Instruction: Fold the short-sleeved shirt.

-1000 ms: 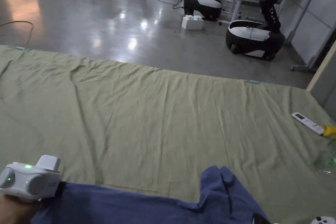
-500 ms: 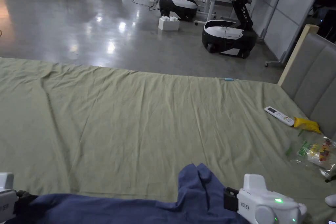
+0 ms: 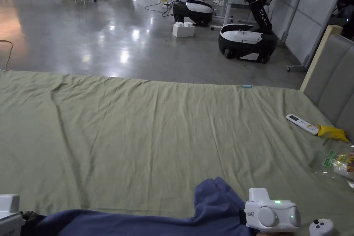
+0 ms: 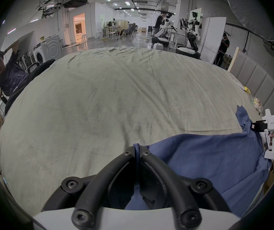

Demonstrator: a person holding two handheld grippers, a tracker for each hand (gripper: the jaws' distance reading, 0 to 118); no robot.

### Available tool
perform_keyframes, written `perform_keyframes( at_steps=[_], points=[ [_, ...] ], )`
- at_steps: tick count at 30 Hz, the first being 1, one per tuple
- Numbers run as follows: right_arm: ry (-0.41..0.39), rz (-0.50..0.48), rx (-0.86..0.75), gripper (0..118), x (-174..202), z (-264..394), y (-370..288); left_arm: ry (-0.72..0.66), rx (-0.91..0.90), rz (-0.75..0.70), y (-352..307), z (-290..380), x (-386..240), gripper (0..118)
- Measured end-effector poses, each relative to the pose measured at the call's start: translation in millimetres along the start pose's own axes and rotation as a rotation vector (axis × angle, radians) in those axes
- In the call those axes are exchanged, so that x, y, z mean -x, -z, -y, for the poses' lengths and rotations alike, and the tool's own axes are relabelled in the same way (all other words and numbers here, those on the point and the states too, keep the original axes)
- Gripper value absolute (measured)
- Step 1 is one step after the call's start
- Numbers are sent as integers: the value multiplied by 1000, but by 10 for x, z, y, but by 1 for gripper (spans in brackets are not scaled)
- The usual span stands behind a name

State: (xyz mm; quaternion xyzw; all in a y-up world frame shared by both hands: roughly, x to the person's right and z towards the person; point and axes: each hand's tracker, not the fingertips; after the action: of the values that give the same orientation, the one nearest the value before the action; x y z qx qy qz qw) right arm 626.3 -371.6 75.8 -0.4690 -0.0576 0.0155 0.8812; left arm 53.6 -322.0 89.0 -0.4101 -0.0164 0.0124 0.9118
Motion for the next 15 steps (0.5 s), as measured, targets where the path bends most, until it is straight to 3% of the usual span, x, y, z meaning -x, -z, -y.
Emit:
perform_keyframes(
  at_steps=[3,7,15],
  points=[
    [-34,13,7,1,48,22,-17,-15,-16,0,-57,-39,26,5],
    [6,-5,-50,1,16,18,-241,-26,-38,0,-143,-92,86,5],
    [12,-42,-164,1,-103,94,-1027,-53,-85,26,-479,-119,246,5]
  ],
)
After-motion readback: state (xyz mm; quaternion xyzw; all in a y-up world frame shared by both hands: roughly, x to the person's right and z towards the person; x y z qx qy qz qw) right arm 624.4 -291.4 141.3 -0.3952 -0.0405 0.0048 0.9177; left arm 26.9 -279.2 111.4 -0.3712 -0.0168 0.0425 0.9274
